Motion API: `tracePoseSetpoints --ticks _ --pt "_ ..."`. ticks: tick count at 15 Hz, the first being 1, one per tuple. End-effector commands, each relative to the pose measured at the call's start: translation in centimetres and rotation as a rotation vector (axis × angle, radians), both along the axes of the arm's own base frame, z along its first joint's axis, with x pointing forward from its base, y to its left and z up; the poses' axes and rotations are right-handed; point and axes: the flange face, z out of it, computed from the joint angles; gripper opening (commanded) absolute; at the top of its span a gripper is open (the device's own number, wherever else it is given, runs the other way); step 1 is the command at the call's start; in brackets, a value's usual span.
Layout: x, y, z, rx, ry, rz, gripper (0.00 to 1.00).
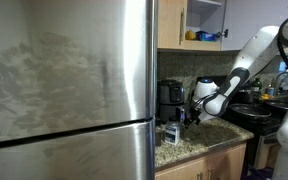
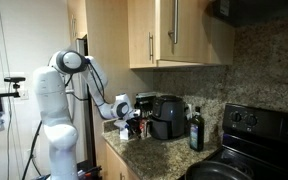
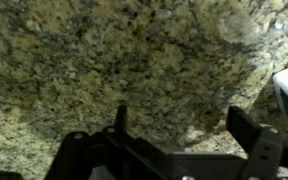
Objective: Open the air fryer
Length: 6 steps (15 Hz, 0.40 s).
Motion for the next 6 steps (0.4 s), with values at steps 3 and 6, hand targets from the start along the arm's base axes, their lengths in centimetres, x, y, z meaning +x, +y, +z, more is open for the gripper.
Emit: tracePoseSetpoints --ticks 3,6 --pt "-3.4 0.6 6.7 -0.045 -0.249 -0.036 1.0" --pt "-3.1 0.8 7.4 -0.031 -0.257 -0.045 1.0"
